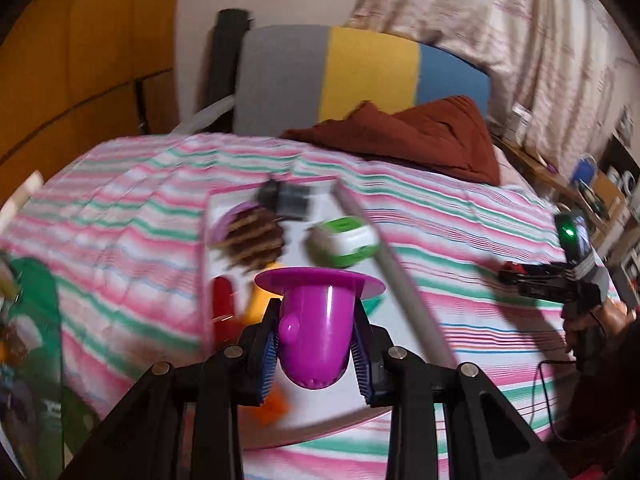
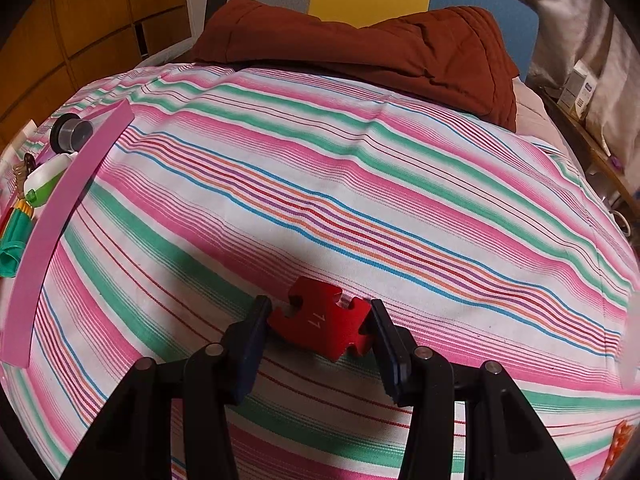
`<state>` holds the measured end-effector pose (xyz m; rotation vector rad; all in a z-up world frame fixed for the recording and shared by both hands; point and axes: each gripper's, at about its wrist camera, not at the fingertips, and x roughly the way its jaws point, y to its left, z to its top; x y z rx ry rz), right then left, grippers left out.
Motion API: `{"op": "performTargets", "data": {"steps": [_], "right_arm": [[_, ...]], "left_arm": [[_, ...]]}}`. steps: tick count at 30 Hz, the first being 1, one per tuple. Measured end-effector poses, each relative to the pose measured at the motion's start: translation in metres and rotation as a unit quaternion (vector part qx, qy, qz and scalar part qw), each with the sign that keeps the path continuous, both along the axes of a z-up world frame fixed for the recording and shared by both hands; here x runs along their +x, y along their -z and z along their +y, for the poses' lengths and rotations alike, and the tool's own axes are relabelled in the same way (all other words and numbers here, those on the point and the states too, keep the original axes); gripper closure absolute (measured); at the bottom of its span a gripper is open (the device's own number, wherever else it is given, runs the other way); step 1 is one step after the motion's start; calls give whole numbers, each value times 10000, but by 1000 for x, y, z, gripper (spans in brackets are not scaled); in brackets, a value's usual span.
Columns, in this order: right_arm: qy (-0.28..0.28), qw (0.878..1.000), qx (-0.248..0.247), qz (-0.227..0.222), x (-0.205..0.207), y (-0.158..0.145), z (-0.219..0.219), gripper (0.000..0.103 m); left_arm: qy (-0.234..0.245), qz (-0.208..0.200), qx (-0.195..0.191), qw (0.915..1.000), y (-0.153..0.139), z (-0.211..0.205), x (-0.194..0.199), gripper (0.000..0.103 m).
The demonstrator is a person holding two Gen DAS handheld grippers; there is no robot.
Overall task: Organize rigid objects
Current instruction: 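Carry the purple cup into the tray and open the left tool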
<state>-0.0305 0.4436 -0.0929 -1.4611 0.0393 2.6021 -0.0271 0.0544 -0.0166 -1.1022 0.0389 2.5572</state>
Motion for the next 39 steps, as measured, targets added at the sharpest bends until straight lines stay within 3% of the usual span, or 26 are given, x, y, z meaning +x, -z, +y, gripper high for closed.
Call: {"op": "performTargets", "data": {"steps": [4,12,18,26,39], "right_arm": [[-12,10000,24,-14,0,0,-1,54],[-25,10000,58,-35,0,-1,-1,54],[-35,10000,66,-42,0,-1,-2,54],[-60,9999,79,-45,0,-1,-2,54],[-39,9999,113,-37,0,-1,-2,54]], "left_arm": [[-138,-238,267,9993,10,-17,-3,71],[-72,-500,421,9978,27,7,-16,71],[-417,-833,81,9956,52,11,-30,70],[-341,-684,-77,9970,51,13,-23,67],[-368,-154,-329,9987,22,11,-14,57]]}}
